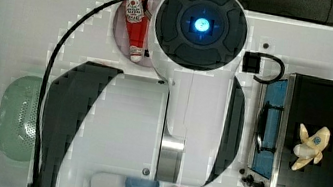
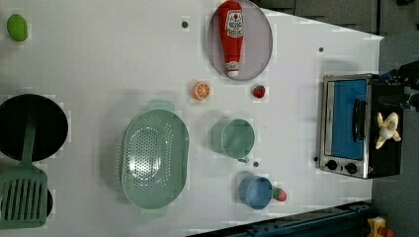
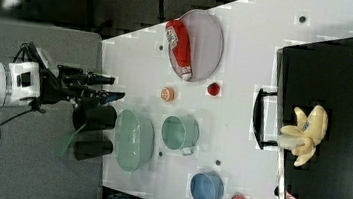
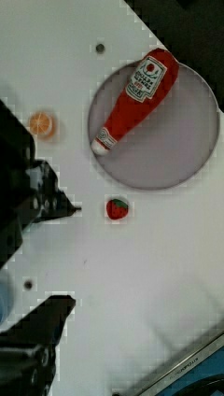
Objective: Pick banana from oven and place on table.
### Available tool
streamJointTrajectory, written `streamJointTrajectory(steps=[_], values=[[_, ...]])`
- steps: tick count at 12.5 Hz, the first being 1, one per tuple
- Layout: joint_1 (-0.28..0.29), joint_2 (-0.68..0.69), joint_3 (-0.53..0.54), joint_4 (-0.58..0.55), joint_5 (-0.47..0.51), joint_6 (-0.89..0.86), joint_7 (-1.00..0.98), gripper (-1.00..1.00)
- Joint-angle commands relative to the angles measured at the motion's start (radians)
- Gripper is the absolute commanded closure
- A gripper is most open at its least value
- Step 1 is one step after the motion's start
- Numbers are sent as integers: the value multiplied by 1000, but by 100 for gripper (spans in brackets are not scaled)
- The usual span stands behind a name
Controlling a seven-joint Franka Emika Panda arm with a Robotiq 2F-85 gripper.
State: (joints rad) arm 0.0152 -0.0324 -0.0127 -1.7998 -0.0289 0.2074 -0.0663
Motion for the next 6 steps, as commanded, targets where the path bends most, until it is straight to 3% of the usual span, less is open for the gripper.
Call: streamJointTrajectory(steps=[1,3,6], values=[[-21,-442,-47,-226,-31,-169,-19,-60],[-22,-441,-49,-226,-31,-167,-19,-99],[-43,-408,-90,-226,-47,-126,-19,-100]])
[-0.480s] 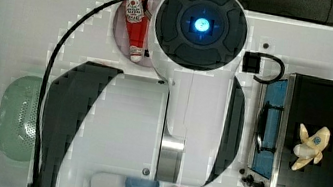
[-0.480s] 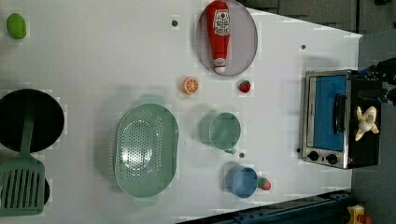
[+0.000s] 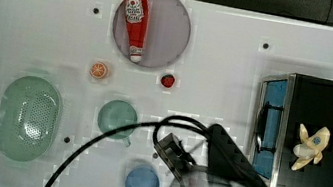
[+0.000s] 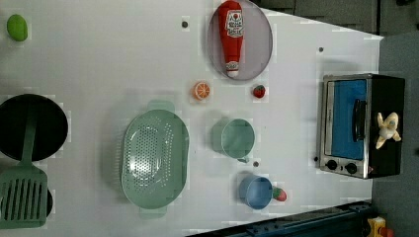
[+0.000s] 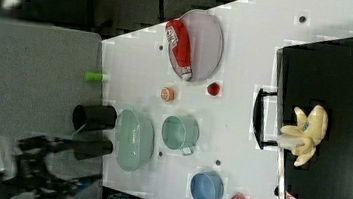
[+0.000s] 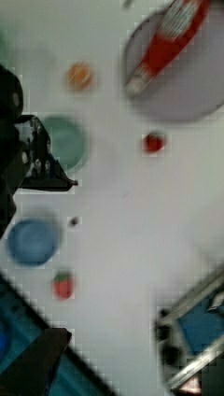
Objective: Pick banana from oven and place on table.
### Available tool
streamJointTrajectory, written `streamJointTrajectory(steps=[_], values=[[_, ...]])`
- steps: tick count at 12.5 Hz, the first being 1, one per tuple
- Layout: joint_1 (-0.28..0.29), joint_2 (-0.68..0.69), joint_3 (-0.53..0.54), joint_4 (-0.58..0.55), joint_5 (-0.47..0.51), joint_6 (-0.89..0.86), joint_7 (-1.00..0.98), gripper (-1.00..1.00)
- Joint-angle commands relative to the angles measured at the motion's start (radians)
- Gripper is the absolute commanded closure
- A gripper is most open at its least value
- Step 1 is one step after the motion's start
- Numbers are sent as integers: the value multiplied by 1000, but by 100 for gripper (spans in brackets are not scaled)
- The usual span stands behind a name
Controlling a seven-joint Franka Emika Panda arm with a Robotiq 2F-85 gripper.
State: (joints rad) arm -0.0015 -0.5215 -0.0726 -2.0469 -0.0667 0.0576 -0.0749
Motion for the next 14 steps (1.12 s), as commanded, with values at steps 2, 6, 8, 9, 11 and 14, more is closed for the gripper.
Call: streamJointTrajectory(steps=[2,6,8,9,11,14], values=[[-45,124,-97,21,-14,75,-16,-100],[-53,236,-269,23,-14,171,-127,-100],[-54,297,-346,24,-14,243,-241,-100],[-54,328,-380,24,-14,291,-313,-100],[-54,394,-442,24,-14,397,-465,-100],[-57,506,-519,24,4,519,-580,-100]])
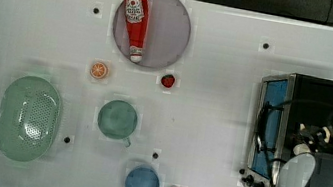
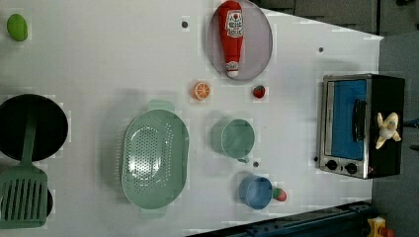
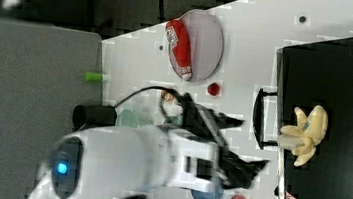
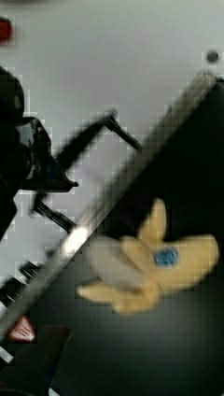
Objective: Pick banana from oven and place on table.
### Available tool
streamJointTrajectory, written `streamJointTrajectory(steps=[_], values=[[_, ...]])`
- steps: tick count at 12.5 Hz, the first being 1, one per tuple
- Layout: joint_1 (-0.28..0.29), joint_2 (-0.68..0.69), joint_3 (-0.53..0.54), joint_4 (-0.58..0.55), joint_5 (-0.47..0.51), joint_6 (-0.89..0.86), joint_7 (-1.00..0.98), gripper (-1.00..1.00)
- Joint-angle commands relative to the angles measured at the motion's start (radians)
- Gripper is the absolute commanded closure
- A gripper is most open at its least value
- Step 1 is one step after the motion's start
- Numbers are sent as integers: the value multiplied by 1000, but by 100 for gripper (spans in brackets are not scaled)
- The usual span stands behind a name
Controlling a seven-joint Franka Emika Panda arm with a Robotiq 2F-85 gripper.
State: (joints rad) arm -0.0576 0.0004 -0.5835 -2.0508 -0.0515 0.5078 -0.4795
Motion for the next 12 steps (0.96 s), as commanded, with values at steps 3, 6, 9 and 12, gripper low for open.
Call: streamJointTrajectory(steps=[3,6,9,12], values=[[-6,98,-61,26,80,125,-207,-100],[-13,186,-79,26,155,153,-218,-100],[-18,229,-79,23,194,189,-218,-92],[-18,231,-78,20,209,189,-218,-18]])
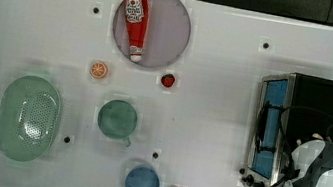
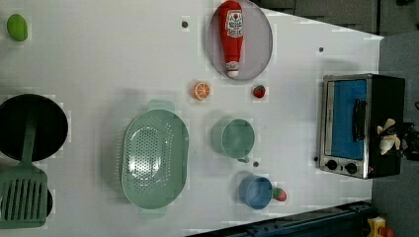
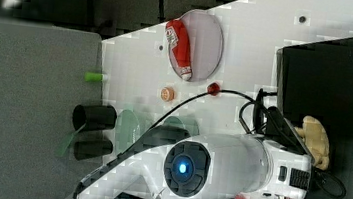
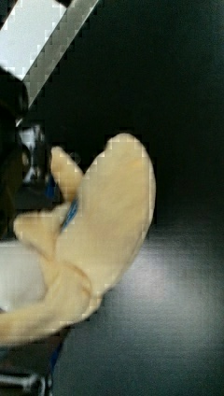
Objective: Pick banana from oven and place on table.
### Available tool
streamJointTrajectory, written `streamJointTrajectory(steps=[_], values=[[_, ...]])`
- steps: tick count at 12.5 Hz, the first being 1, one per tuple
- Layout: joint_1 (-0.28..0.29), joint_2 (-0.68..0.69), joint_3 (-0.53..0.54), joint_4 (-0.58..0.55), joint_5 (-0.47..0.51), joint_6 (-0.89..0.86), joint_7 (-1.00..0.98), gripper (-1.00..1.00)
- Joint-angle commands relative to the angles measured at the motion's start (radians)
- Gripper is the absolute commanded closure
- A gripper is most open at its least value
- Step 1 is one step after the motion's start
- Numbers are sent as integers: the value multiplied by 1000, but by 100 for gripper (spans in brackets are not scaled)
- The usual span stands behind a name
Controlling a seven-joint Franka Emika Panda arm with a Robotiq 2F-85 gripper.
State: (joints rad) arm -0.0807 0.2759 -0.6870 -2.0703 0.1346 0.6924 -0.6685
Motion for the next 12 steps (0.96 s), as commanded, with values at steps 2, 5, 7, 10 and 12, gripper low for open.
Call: streamJointTrajectory(steps=[2,5,7,10,12], values=[[6,-45,27,39,23,5,-29,28],[9,-49,36,61,20,5,-29,51],[26,-77,43,128,-21,1,-29,51],[79,-156,64,262,-194,-65,-28,51],[113,-207,106,348,-254,-185,-27,51]])
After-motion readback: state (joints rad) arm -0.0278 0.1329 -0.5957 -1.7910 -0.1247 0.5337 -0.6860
